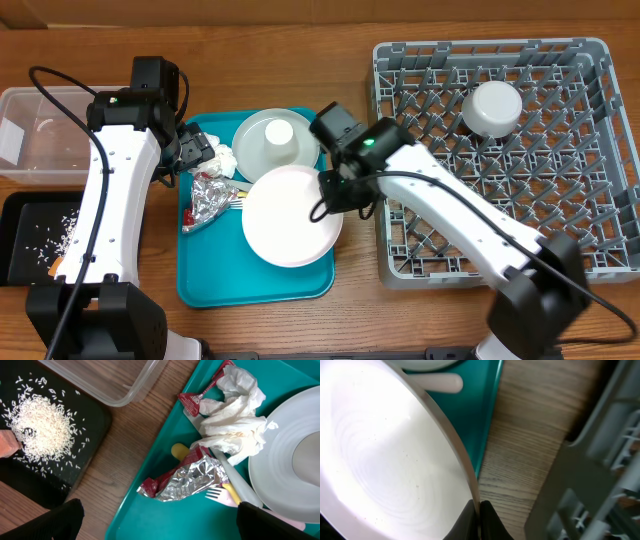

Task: Sort waste into correct bins and load items into the dishwasher rack
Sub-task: 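Lift the plate with the right gripper and carry it over the rack, then stand the plate upright in the rack's back row and release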

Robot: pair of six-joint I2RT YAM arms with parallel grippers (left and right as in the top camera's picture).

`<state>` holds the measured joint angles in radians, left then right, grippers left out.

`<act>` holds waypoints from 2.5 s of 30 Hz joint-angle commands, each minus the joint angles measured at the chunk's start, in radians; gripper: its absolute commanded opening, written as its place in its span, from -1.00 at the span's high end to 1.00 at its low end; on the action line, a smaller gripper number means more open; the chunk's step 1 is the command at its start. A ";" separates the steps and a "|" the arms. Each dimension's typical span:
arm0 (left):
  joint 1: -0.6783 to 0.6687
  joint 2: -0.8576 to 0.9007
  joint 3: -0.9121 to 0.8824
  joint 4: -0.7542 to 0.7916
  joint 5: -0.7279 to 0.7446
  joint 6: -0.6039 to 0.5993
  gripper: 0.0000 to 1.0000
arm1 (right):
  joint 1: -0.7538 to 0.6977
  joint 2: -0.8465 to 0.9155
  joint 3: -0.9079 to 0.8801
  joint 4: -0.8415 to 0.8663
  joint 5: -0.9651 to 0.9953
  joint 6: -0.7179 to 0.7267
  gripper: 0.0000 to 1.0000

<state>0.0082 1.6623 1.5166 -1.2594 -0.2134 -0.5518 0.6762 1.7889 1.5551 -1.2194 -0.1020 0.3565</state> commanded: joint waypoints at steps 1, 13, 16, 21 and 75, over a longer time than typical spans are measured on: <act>-0.002 -0.013 0.024 0.001 0.001 -0.021 -1.00 | -0.046 -0.114 0.031 -0.010 0.060 -0.018 0.92; -0.002 -0.013 0.024 0.001 0.001 -0.021 -1.00 | -0.371 -0.275 0.031 -0.082 0.329 -0.014 0.92; -0.002 -0.013 0.024 0.001 0.001 -0.021 -1.00 | -0.467 -0.274 0.030 -0.024 0.402 -0.015 0.92; -0.002 -0.013 0.024 0.001 0.001 -0.021 -1.00 | -0.558 -0.274 0.028 0.119 0.494 -0.016 0.92; -0.002 -0.013 0.024 0.001 0.001 -0.021 -1.00 | -0.387 -0.035 0.181 0.198 0.515 -0.080 -0.75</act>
<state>0.0082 1.6623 1.5177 -1.2591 -0.2134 -0.5518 0.3038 1.7592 1.6283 -0.9901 0.6262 0.2604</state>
